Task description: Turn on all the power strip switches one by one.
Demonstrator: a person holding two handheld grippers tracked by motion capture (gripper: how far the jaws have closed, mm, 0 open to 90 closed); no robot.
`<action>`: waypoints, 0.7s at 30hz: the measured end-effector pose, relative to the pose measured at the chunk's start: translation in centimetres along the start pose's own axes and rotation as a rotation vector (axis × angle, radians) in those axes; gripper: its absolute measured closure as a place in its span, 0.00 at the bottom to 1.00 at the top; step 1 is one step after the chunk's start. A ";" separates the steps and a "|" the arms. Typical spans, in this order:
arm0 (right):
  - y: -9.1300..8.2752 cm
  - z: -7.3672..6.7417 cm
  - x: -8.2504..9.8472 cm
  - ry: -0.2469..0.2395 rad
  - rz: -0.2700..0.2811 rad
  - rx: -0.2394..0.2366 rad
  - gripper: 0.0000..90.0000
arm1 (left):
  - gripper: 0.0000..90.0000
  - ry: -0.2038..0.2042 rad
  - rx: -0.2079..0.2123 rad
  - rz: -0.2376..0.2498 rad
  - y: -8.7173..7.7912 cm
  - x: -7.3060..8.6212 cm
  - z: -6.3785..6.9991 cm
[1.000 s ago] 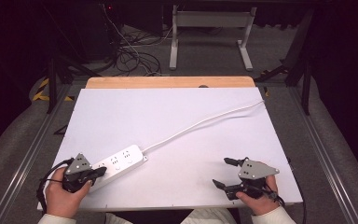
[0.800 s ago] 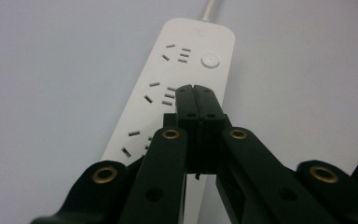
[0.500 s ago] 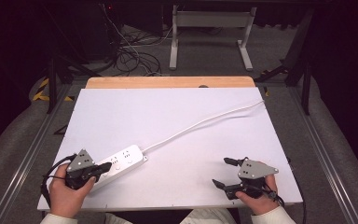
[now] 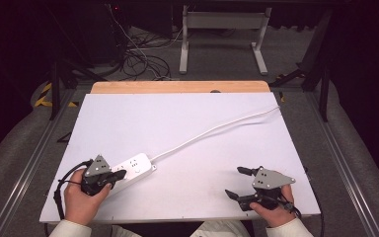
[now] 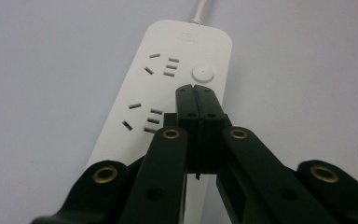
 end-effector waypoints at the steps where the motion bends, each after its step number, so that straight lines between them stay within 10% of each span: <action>1: 0.0 -0.1 0.0 0.001 0.000 -0.002 0.21 | 1.00 0.003 -0.003 0.001 0.0 0.1 -0.1; 21: -0.1 0.0 0.0 0.001 0.001 -0.001 0.21 | 1.00 -0.001 0.008 0.005 0.7 0.6 -0.2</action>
Point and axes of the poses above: each handheld gripper's, and its own axes: y roughly forward along the jaws, x roughly out of its underside, z roughly to its right, the point moved 9 cm from there along y, roughly forward along the jaws, and after that the axes turned 13 degrees about z, right-handed, at the moved point
